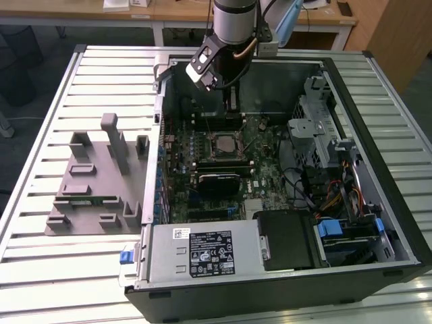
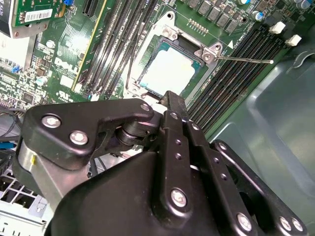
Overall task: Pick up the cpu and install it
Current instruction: 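Close the cpu cover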
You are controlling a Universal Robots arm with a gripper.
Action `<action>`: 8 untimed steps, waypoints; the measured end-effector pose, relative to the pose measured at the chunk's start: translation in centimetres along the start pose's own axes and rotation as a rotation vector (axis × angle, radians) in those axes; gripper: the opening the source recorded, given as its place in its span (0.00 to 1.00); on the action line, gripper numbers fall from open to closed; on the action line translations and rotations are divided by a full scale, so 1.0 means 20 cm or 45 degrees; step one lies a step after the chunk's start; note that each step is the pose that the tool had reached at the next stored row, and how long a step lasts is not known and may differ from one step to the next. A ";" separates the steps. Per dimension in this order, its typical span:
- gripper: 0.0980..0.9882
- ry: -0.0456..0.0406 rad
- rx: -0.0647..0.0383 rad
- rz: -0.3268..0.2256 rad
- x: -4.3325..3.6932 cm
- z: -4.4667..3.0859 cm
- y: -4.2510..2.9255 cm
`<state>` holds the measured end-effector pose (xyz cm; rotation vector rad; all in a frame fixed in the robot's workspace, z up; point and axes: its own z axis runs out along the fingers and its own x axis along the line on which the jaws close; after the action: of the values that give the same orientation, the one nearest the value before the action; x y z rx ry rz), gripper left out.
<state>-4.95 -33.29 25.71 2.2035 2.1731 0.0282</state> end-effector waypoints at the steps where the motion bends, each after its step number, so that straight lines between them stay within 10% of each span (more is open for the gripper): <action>1: 0.01 0.000 0.000 0.000 0.000 0.000 0.000; 8: 0.01 0.000 0.000 0.000 0.000 -0.019 0.001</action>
<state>-4.95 -33.29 26.10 2.2035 2.1731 0.0282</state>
